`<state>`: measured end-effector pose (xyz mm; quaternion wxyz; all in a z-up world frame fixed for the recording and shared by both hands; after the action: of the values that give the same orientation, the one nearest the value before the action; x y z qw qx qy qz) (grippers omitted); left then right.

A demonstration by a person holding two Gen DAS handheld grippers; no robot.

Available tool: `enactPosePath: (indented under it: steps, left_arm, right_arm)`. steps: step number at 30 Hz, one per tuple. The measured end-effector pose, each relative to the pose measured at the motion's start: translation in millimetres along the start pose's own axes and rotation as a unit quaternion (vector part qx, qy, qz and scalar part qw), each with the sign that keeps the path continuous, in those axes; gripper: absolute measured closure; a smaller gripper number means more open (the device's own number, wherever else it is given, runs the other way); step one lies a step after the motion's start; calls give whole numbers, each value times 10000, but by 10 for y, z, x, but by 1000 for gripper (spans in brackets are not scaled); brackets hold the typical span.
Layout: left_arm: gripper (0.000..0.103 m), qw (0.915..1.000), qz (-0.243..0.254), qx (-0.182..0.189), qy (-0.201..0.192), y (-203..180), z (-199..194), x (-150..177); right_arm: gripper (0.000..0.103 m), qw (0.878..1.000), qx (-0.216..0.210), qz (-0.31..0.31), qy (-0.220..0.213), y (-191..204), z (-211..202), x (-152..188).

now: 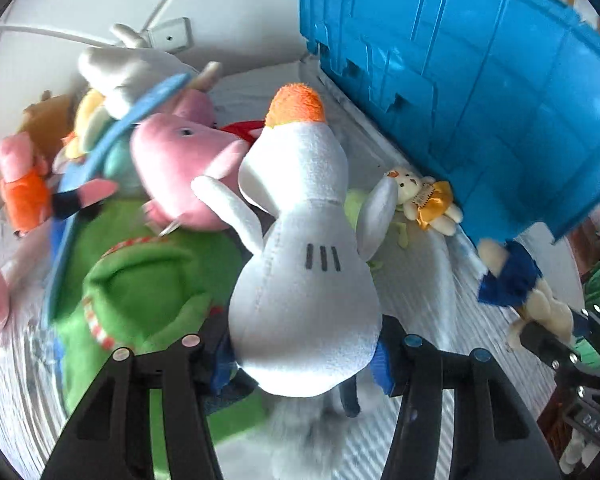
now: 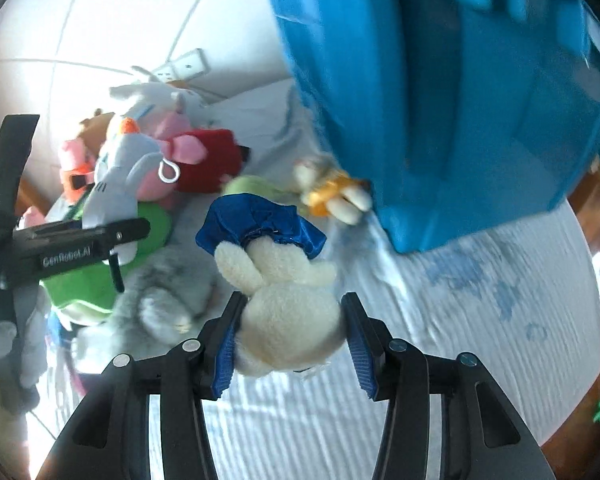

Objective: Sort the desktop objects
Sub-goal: 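Carry the goose in left tool and bunny in right tool over the blue bin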

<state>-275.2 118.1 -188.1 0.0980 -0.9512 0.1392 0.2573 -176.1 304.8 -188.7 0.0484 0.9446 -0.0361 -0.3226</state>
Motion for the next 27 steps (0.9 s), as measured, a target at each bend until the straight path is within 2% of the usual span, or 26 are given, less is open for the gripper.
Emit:
enactPosePath:
  steps: [8,15,19,27]
  left_arm:
    - [49,9987,-103,-13,-490,175,-671,-10]
    - [49,9949,-118,94,-1000,124,-1101,-231]
    - [49,9922,-112,131,-1238,39,-1367,-276]
    - [49,9893,-266,-5,-1437,-128,-1574,-334]
  right_arm:
    - [56,9969,-149,-526,-570,477,-441,-336]
    - [56,9880,-122,-985,-1184,752,-984,-679]
    - [56,9818,-135,-1146,-1506,823,-1261,-851]
    - [56,9711,-270,-1436,-1887,764,-1623,-1027]
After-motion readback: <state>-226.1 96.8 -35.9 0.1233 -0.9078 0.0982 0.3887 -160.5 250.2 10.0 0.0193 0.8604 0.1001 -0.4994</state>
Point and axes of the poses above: each gripper's, at about its wrist camera, not at the fingertips, and z roughly the way its jaws point, y to its left, x to its underside, the point moved 4 cm from there along z, roughly the way its jaws point, and after that the axes turned 8 degrees about -z, right-handed, at the moved point
